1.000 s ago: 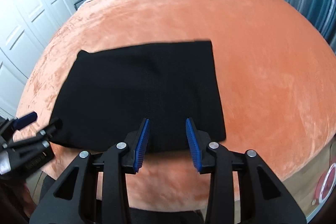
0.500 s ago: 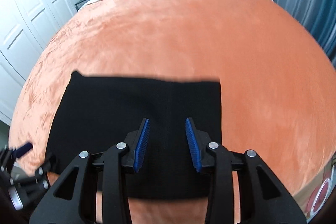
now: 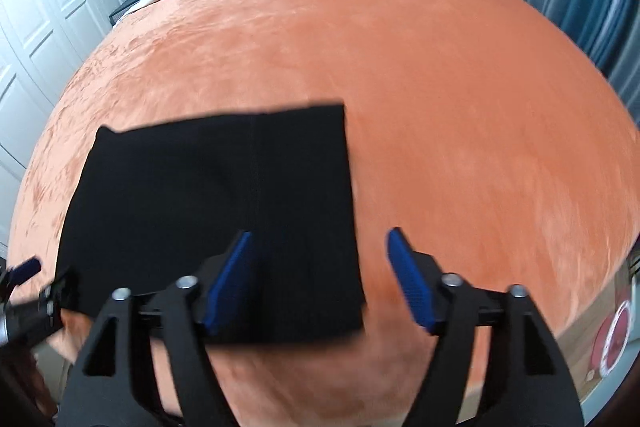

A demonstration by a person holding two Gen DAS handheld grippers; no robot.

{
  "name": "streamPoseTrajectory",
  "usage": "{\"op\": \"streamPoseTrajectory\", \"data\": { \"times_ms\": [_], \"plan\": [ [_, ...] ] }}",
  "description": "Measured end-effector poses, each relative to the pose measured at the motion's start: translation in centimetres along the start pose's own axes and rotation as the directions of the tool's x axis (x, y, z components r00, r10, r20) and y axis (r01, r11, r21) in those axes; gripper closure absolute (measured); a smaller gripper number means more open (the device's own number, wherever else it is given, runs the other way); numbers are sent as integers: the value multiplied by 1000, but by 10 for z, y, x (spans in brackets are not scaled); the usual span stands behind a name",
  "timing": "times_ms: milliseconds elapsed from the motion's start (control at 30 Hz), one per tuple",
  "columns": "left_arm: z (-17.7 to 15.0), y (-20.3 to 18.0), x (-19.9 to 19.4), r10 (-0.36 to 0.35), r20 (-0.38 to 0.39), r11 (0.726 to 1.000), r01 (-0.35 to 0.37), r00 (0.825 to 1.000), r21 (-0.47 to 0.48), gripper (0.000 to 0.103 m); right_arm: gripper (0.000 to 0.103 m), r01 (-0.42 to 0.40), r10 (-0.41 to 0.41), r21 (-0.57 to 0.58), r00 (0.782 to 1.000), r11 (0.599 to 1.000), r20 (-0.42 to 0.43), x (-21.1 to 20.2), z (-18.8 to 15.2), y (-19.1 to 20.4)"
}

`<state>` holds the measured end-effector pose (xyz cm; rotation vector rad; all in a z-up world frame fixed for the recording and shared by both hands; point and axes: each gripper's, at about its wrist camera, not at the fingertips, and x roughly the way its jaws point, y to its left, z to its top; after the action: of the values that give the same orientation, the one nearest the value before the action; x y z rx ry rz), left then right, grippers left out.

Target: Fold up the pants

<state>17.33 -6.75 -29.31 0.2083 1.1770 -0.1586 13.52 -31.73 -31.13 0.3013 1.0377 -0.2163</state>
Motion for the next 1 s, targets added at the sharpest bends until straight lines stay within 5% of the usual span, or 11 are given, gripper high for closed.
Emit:
{"op": "streamPoseTrajectory", "data": {
  "times_ms": [167,300,433,533,567,600,633,733,767,1000],
  "plan": [
    [-3,8,21,-113,-72,991,107,991,-79,17,21,-36,39,38,997,999,-71,17,-19,-12],
    [-1,26,43,-239,-95,948,211,966,-238,16,10,-149,163,134,982,980,-98,33,-24,-23],
    [1,27,56,-285,-85,925,250,955,-287,7,5,-277,320,284,940,918,-115,56,-26,-35],
    [4,24,63,-304,-69,915,271,950,-297,5,5,-280,315,261,944,924,-103,60,-24,-26],
    [6,22,63,-314,-68,914,282,947,-291,7,6,-286,319,253,943,924,-98,60,-23,-21],
    [8,20,62,-325,-64,913,295,943,-283,14,20,-302,333,245,938,922,-98,61,-23,-16],
    [12,16,60,-356,-59,908,331,932,-257,36,23,-302,333,231,936,925,-111,62,-24,-8],
    [18,10,45,-354,-51,917,335,934,-218,70,55,-312,342,232,935,921,-98,54,-23,-1],
    [19,9,38,-346,-42,922,331,937,-203,75,57,-330,361,247,928,911,-95,51,-23,-1],
    [13,-2,-12,-299,-13,949,296,954,-106,82,61,-374,396,243,917,895,-51,8,-29,-1]
  ]
}}
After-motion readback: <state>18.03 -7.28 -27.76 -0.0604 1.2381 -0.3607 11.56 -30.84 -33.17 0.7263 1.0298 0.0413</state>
